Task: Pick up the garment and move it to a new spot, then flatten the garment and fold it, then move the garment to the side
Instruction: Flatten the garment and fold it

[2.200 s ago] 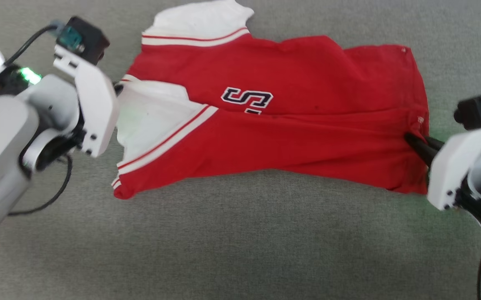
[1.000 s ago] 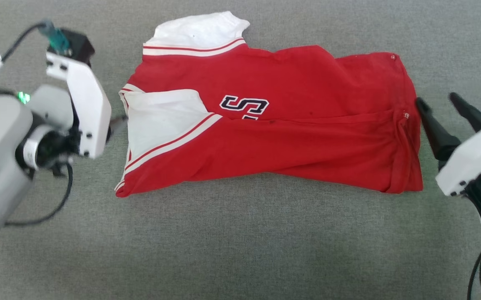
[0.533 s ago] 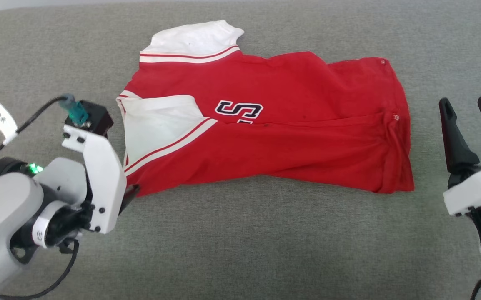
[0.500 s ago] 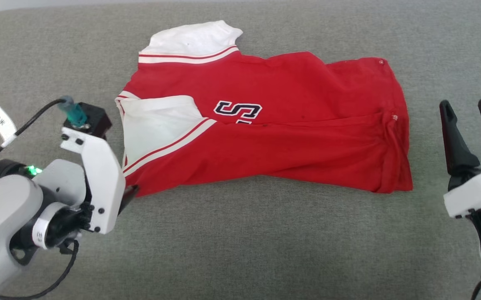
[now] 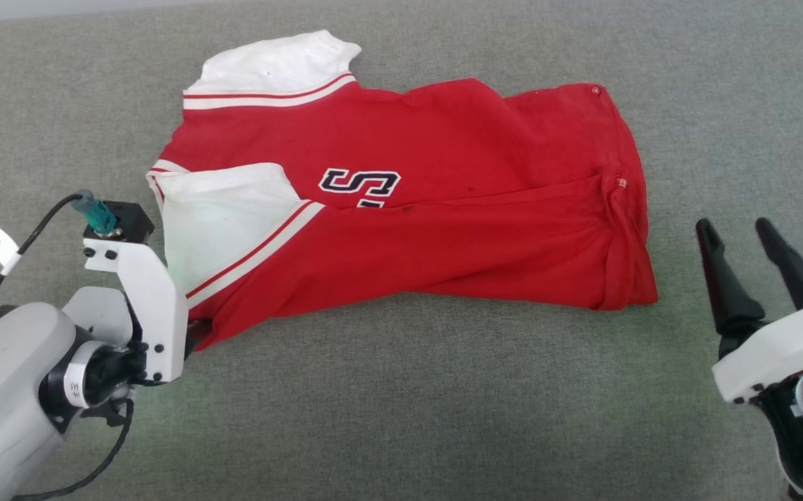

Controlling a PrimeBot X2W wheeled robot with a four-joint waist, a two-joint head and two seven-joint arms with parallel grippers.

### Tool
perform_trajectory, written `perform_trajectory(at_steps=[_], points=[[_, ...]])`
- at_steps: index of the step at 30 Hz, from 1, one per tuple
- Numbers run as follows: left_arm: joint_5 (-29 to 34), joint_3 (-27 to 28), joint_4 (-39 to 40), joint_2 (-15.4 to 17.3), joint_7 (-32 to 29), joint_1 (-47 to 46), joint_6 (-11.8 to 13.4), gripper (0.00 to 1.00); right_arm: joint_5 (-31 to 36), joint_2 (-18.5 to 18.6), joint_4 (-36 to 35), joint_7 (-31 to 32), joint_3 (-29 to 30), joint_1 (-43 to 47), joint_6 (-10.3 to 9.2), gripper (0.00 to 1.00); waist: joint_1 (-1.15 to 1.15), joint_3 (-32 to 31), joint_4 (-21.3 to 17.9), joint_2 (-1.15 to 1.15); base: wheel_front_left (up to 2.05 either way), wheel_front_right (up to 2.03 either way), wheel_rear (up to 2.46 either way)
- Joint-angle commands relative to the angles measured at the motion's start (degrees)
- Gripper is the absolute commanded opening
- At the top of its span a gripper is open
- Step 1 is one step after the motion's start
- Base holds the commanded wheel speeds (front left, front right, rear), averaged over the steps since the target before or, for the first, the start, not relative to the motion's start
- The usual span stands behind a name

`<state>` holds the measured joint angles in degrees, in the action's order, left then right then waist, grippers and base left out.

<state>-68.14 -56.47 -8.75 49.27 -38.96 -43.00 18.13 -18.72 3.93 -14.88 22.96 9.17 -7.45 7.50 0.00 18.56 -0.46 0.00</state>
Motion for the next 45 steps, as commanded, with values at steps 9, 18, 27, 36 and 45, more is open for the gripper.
perform_trajectory(at_steps=[9, 18, 27, 36, 45], points=[[-1.85, -1.44, -13.34, -7.7, 1.6, 0.97, -6.07, 0.0, -1.75, 1.65, 1.55, 7.26, -2.39, 2.0, -0.03, 1.0, 0.0, 0.89, -0.32, 0.0, 0.0, 0.0, 0.0], [-1.45, -1.79, -19.19, -11.75, 2.63, -1.42, -9.95, 0.0, -4.14, 4.4, 6.77, 18.28, -4.48, -1.53, -0.03, 1.0, 0.0, 1.99, 1.36, 0.0, 0.0, 0.0, 0.0], [-0.69, -2.17, -21.49, -15.01, 3.7, -3.46, -12.33, 0.0, -1.85, 5.91, 15.81, 26.32, -6.41, -9.21, -0.03, 1.0, 0.0, 3.24, 3.57, 0.0, 0.0, 0.0, 0.0], [-0.69, -1.99, -23.39, -16.48, 4.48, -4.35, -13.54, 0.0, -2.42, 7.39, 23.94, 34.25, -11.78, -11.11, 0.0, 0.0, 0.0, 3.37, 5.18, 0.0, 0.0, 0.0, 0.0], [-1.91, -0.37, -21.32, -12.54, 3.27, -4.77, -12.38, 0.0, -4.54, 12.3, 19.89, 37.55, -9.08, -12.16, -0.09, 0.0, 0.0, 1.76, 6.24, 0.0, 0.0, 0.0, 0.0]])
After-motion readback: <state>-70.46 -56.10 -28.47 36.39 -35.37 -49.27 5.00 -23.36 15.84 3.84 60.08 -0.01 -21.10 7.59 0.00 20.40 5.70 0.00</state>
